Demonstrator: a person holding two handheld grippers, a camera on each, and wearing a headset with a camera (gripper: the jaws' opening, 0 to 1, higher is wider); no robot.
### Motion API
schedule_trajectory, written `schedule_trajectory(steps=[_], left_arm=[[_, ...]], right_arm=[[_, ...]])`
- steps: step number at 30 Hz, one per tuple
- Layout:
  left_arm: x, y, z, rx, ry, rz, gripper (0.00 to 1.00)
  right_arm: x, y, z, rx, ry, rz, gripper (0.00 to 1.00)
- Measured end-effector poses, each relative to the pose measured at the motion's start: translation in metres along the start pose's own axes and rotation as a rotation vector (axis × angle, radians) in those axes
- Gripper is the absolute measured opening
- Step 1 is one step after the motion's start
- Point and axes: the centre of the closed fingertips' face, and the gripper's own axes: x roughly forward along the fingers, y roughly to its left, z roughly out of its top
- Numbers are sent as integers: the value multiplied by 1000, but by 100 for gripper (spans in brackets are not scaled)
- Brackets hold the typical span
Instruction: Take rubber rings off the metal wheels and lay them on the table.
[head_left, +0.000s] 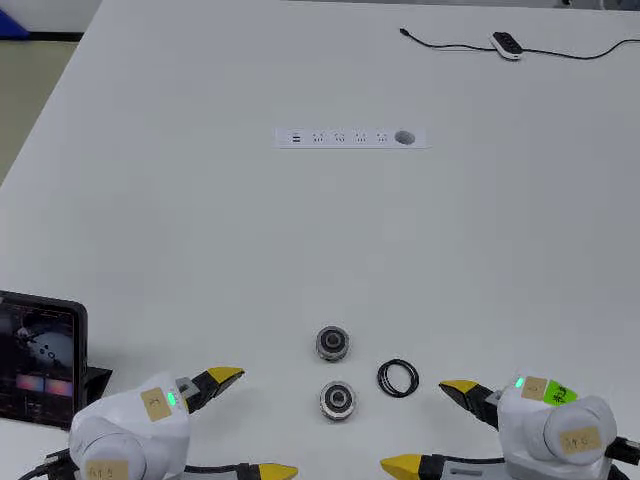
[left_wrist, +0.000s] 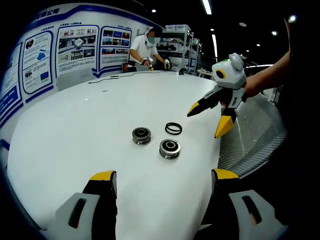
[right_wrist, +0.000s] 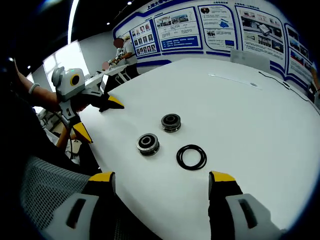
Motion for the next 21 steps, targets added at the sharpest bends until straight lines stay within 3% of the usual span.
schedule_trajectory(steps=[3,11,21], left_arm=[[-3,-1,0,-3,-10,3,79],[-5,-1,3,-3,-44,19,79],[-7,1,1,-23,-64,48,91]], right_arm=[[-1,1,-2,-25,6,-14,79],[-6,-1,12,-76,-59,-54,84],[-7,1,3,-82,-48,-57,90]])
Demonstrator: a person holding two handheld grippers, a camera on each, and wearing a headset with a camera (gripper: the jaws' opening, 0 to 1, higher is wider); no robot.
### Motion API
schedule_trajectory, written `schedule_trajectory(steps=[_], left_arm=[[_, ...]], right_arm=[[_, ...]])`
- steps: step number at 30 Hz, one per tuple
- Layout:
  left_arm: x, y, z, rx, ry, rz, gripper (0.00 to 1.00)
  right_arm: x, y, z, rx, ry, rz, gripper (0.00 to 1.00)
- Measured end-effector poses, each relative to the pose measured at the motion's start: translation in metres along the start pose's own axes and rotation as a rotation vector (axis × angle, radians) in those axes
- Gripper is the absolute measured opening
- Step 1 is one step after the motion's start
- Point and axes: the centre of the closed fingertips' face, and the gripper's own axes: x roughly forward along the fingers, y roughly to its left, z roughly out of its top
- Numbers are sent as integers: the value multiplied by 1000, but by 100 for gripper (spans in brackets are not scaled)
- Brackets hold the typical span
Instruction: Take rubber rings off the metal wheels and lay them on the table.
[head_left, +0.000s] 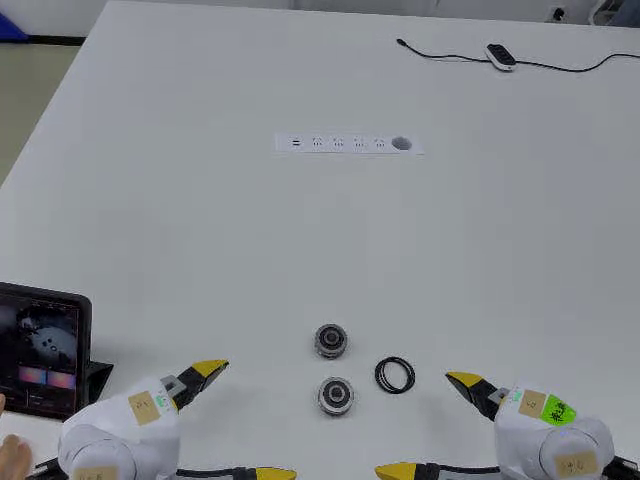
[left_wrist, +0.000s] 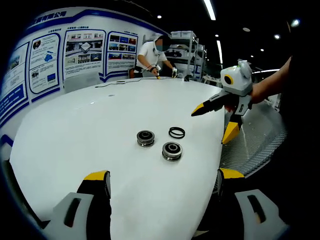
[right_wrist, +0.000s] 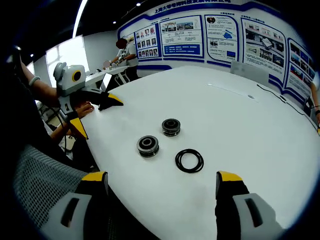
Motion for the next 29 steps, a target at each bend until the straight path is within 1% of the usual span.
schedule_trajectory(steps=[3,8,10,17,24,29], left_arm=[[0,0,0,-6,-6,2,93],[1,-1,1,-7,-13,2,94],[1,0,2,-8,-23,6,94],[0,3,0,-12,-19,12,94],[-1,4,-1,-16,-16,14,93],[-2,5,-2,-22,-13,18,93]], right_arm=[[-1,0,-1,5,-3,-4,92],[-1,-1,-2,11,-5,-7,93],[-1,-1,-2,10,-7,-7,93],[1,-1,-3,11,-4,-11,93],[-1,-6,-2,18,-8,-16,93],[-2,-8,-5,23,1,-17,93]])
